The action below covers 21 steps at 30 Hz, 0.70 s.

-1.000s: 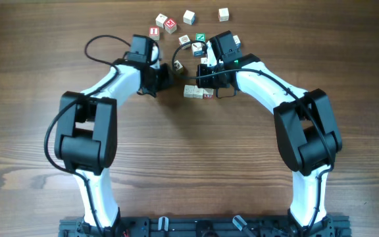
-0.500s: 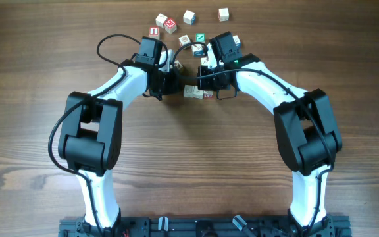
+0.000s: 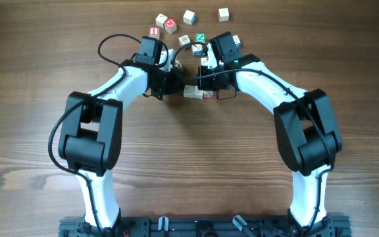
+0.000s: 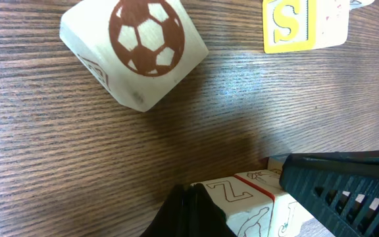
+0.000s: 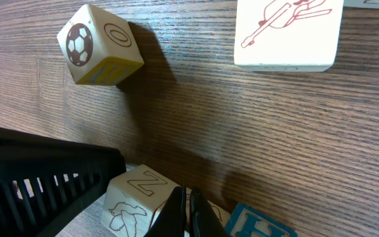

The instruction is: Form a horizontal line

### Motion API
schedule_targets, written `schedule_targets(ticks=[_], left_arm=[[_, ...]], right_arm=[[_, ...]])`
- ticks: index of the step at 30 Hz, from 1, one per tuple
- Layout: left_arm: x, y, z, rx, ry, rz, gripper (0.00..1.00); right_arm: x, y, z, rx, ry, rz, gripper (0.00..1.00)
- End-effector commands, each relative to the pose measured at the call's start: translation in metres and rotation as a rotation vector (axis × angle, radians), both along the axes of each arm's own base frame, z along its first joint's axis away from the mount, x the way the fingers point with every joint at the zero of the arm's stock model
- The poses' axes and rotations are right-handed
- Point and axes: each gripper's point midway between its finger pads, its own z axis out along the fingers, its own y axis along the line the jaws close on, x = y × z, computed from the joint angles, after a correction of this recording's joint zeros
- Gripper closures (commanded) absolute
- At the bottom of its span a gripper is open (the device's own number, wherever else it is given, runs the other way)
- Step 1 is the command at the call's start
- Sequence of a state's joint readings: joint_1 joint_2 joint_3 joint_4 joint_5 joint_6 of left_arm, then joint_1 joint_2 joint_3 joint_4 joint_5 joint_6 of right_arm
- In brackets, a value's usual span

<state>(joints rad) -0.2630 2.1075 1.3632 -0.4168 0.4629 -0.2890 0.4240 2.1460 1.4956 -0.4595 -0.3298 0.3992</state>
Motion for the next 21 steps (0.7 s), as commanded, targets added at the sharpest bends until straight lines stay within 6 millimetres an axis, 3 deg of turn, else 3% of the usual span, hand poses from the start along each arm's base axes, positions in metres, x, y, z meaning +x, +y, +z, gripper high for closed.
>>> schedule_targets(ticks=[1,15,21], left_arm=[[-0.006,-0.010,-0.003,-0.012,-0.006,-0.045,0.96],[-0.008,-0.020,-0.003,-0.014,-0.016,-0.068,0.96],[-0.008,-0.020,-0.003,-0.013,-0.015,-0.068,0.96]], right_arm=[[0.002,0.004,0.019,0.021,-0.036,0.013,0.95],[0.002,0.005,0.019,0.018,-0.045,0.031,0.95],[0.011,-0.008,0.024,0.011,-0.050,0.008,0.95]])
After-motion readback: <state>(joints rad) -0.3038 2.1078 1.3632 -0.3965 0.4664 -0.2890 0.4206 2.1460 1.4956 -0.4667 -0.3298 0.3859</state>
